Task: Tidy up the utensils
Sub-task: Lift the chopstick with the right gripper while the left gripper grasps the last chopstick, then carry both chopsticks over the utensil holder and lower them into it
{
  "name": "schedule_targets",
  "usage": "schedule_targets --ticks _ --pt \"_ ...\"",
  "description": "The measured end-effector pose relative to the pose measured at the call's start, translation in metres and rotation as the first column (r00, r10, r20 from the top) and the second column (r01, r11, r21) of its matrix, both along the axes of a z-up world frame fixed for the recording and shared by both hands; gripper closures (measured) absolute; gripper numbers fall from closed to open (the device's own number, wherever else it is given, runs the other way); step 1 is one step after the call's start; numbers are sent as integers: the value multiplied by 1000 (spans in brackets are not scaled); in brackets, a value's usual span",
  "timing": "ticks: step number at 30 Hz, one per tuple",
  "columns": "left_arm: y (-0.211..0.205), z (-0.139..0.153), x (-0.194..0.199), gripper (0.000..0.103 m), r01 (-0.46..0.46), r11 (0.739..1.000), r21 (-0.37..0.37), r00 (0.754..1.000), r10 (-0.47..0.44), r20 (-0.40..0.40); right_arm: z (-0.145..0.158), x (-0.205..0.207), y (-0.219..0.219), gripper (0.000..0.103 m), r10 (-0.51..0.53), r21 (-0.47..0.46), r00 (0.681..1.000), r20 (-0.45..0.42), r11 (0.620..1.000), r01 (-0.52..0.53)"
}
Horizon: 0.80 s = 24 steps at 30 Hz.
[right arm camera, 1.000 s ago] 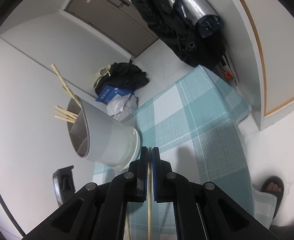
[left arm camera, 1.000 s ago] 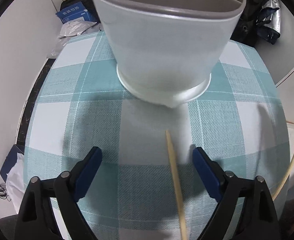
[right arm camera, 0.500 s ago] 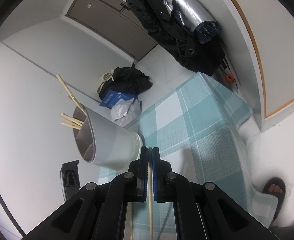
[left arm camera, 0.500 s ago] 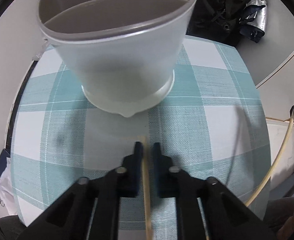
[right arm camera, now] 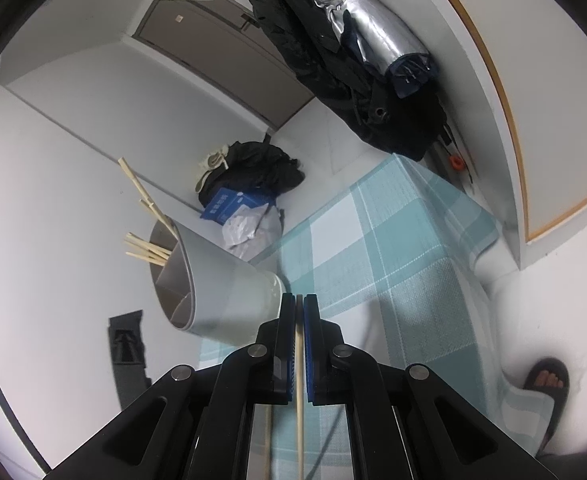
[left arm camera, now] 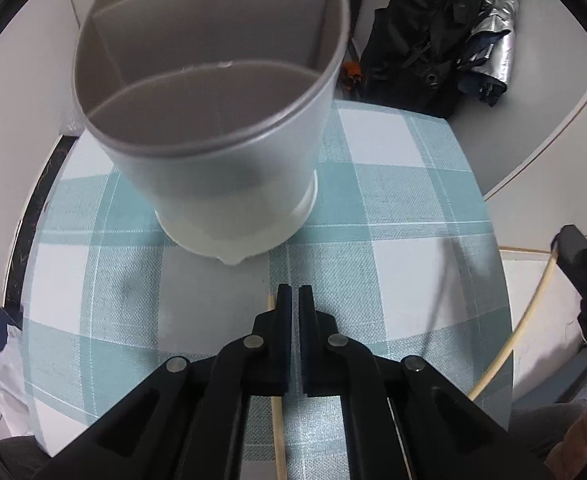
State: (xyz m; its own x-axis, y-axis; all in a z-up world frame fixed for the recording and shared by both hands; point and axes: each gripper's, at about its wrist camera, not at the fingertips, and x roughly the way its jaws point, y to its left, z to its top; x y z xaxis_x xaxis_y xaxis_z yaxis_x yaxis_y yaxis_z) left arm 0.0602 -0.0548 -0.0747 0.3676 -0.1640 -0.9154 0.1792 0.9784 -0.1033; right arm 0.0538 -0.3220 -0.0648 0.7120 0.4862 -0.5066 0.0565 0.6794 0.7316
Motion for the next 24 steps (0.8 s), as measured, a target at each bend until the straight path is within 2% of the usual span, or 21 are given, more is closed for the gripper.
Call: schedule_targets --ticks 3,7,9,10,11,16,17,20,21,23,24 --pt "5 4 11 103 4 1000 17 1000 -4 -18 0 0 -1 100 -3 3 1000 -1 1000 3" --pt "3 -6 10 101 6 1000 28 997 -4 -83 0 0 -1 100 -2 2 1000 0 1000 2" --pt "6 -11 3 88 22 998 63 998 -17 -65 0 0 -1 100 -2 4 1000 -2 1000 2" --pt "5 -13 2 72 31 998 62 998 -27 -63 0 0 -1 100 -1 5 1000 -1 1000 1" --pt "5 -16 1 60 34 997 63 998 -30 -63 0 0 -1 100 -1 6 1000 0 1000 1" --pt "4 -23 1 59 31 996 88 998 -26 -54 1 -2 0 100 0 0 1000 4 1000 0" --pt "1 -24 3 59 37 993 113 998 -31 -52 1 -2 0 100 0 2 1000 3 1000 0" --pt "-5 -25 9 60 47 990 131 997 -38 -72 1 -2 0 100 -3 5 1000 0 1000 3" --pt "-8 -25 11 62 55 990 128 996 -46 -75 0 -2 0 100 -2 6 1000 -1 1000 2" --pt "-15 -25 14 83 71 993 94 994 -63 -87 1 -1 0 100 -1 6 1000 -2 1000 1" --pt "-16 -25 15 86 74 993 90 994 -66 -93 1 -1 0 100 0 7 1000 -2 1000 0"
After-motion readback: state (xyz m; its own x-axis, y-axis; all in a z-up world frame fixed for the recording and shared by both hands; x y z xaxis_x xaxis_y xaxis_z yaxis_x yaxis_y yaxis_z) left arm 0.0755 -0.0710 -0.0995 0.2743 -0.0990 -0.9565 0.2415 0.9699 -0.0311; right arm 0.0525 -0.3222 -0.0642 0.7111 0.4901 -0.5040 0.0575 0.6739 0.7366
